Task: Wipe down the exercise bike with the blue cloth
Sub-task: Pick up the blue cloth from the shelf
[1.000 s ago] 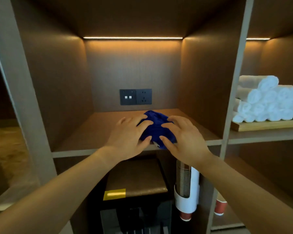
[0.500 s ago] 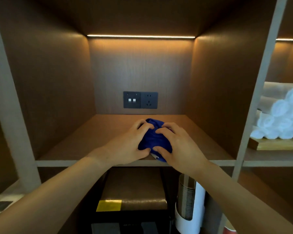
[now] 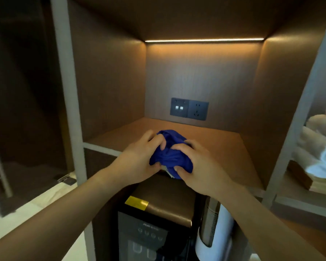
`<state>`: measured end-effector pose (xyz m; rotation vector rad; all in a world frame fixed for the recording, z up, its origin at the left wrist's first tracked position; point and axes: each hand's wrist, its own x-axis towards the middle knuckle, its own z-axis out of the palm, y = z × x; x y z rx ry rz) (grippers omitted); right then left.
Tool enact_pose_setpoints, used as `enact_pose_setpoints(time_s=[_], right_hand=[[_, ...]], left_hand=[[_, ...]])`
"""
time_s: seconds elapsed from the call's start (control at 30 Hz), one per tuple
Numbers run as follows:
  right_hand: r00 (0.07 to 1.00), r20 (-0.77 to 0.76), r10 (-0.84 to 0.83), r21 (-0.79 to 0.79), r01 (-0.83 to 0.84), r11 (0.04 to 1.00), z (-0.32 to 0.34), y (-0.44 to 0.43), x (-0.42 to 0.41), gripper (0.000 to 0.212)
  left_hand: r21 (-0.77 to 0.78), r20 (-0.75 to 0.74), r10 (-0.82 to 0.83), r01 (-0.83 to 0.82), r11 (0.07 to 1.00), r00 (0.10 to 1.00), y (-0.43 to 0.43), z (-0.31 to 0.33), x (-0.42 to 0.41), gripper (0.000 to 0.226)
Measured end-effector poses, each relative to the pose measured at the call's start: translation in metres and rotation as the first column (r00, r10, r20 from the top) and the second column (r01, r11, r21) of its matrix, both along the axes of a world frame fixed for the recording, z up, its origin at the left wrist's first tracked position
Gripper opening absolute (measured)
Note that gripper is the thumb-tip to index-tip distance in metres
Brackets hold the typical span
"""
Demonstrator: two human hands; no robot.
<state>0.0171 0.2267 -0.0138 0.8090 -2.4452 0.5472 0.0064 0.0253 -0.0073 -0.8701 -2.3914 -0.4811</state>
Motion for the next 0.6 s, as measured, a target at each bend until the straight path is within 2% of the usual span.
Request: enact_pose_setpoints(time_s=[0.13,0.23,0.3,0.37,0.47,0.6], right_hand=[[0.989,-0.089,0.117,-0.073,-0.124,0.99,-0.002,-0.02,0.009,0.035],[0.97,-0.151,0.192,-0.103,-0.209,0.973,-0.009,-0.048,0.02,0.032],[0.947,-0.164,0.278,-0.108,-0.297,0.949,-0.013,-0.071,0.03,0.03],[0.911,-0.169,0.377,-0.081,-0.394,0.915,-0.017,-0.102,0.044,0.028],[0.831,-0.166,0.53,-0.04,-0.543,0.839,-0.023,-0.158,0.071,0.028],[0.683,-0.152,0.715,0.037,-0.719,0.694,-0.042,-0.247,0.122,0.034]], left_hand=[[0.065,0.011,0.135,-0.136,0.989,0.991,-0.017,-0.006,0.036,0.041],[0.099,0.018,0.264,-0.264,0.959,0.964,-0.043,-0.014,0.065,0.067],[0.1,0.075,0.331,-0.337,0.936,0.941,-0.065,-0.019,0.09,0.089],[0.106,0.149,0.391,-0.408,0.907,0.908,-0.09,-0.027,0.121,0.098],[0.137,0.173,0.48,-0.503,0.853,0.86,-0.129,-0.046,0.173,0.089],[0.192,0.199,0.652,-0.681,0.707,0.732,-0.196,-0.068,0.249,0.052]])
